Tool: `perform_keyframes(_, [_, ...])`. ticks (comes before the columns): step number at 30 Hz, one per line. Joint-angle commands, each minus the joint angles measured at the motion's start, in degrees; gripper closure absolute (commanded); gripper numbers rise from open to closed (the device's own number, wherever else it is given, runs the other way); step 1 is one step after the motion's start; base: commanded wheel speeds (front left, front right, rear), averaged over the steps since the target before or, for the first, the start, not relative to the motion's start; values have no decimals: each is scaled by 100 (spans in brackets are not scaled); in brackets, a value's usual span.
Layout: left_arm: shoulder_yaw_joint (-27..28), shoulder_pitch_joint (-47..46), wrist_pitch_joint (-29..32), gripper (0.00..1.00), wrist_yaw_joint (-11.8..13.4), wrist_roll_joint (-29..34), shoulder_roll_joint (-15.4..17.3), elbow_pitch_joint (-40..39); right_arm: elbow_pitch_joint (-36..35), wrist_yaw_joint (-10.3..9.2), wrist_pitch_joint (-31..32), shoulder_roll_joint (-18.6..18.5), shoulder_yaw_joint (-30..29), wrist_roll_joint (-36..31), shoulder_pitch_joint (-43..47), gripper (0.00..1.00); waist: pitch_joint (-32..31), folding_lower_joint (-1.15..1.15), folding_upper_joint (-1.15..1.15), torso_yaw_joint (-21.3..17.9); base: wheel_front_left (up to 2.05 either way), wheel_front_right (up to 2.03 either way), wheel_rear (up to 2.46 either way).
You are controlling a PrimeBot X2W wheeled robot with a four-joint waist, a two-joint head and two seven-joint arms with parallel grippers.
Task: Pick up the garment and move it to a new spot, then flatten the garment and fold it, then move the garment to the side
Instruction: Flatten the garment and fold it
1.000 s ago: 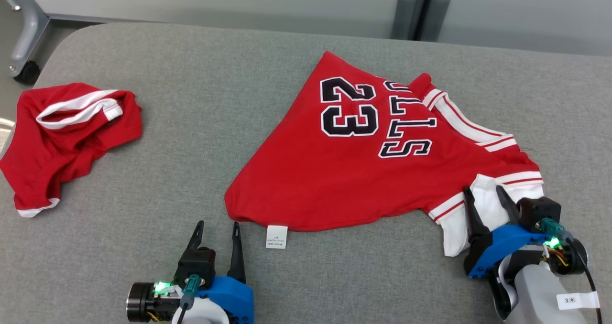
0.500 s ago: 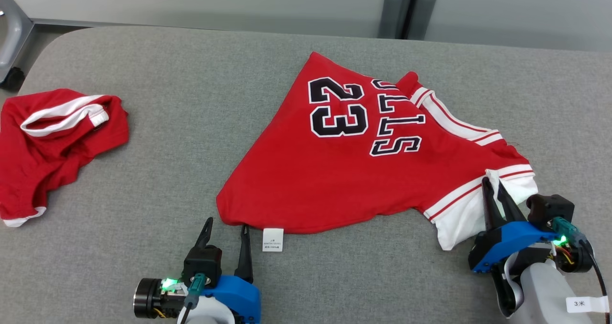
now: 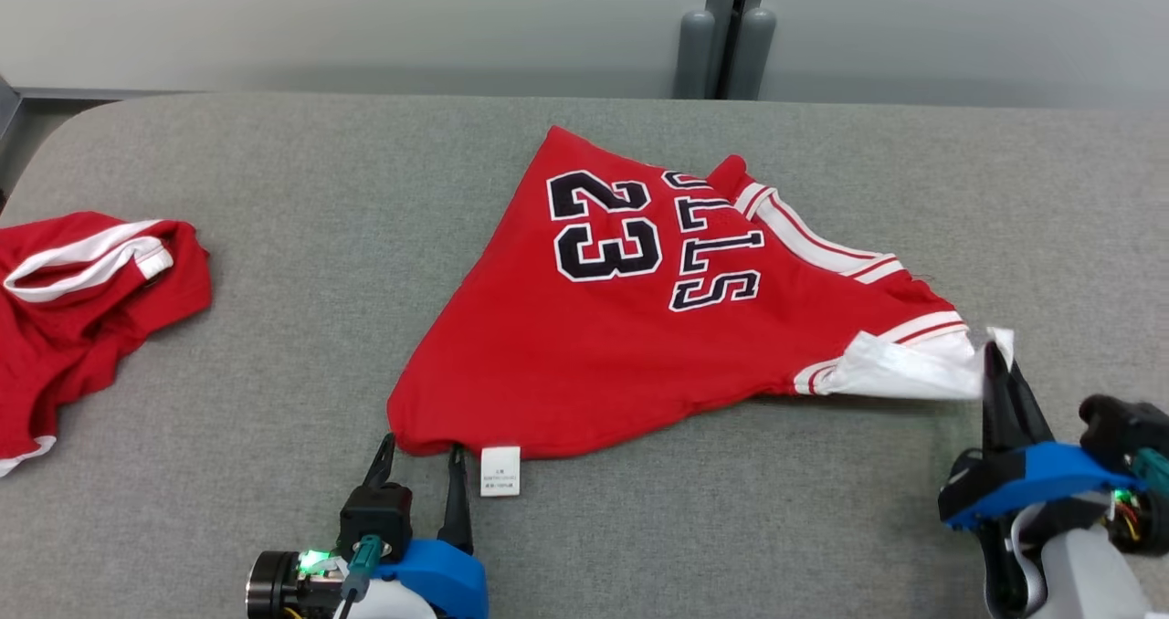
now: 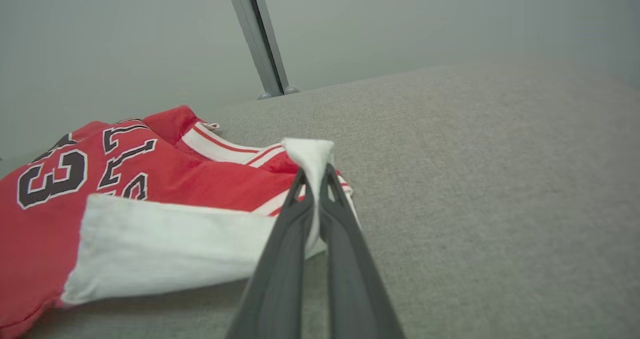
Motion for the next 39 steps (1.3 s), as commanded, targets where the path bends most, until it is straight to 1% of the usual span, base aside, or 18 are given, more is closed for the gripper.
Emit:
perform_keyframes(1, [22,82,-16,0,0,0,-8,28,-45,1,-2,-17,-48,84,242,64,-111,0,0,-96,0,0,0])
perform_keyframes(2, [47,108,-16,0,-2,-7,-9,44,-77,1,-2,-21,-117,183,354,27,-162,0,0,-139,0,0,0])
perform_keyframes(3, [89,125,-16,0,-2,-18,-9,53,-94,1,-2,-23,-176,258,472,0,-228,0,0,-191,0,0,0])
perform_keyframes(8, [329,322,-16,0,5,-31,-7,82,-117,1,-2,-18,-528,381,1021,0,-496,0,0,-457,0,0,0])
perform_keyframes(11, [480,434,-17,0,29,-13,-7,29,-215,2,-3,-16,-668,238,1142,0,-632,0,0,-592,0,0,0])
perform_keyframes(13, [623,492,-17,0,44,-2,-3,-14,-356,2,-3,-17,-625,98,1141,0,-711,0,0,-657,0,0,0])
perform_keyframes(16, [826,591,-16,0,74,29,-5,-117,-649,1,-2,-12,-345,-115,1001,0,-796,0,0,-703,0,0,0])
perform_keyframes(21, [1102,711,-16,0,-5,134,-6,-258,-947,1,-3,-18,382,-354,849,0,-928,0,0,-696,0,0,0])
perform_keyframes(26, [1197,807,-16,0,-167,157,-6,-335,-795,1,-3,-19,858,-436,803,0,-1014,0,0,-665,0,0,0])
perform_keyframes(31, [1121,899,-16,0,-307,-54,-7,-233,-453,1,-2,-19,1092,-397,945,0,-1038,0,0,-658,0,0,0])
perform_keyframes(36, [929,834,-16,0,-499,-218,-3,122,-390,1,-2,-18,1081,-452,914,0,-921,0,0,-683,0,0,0])
perform_keyframes(39, [849,726,-16,0,-562,-286,-7,275,-402,1,-2,-18,1067,-470,841,0,-818,0,0,-707,0,0,0])
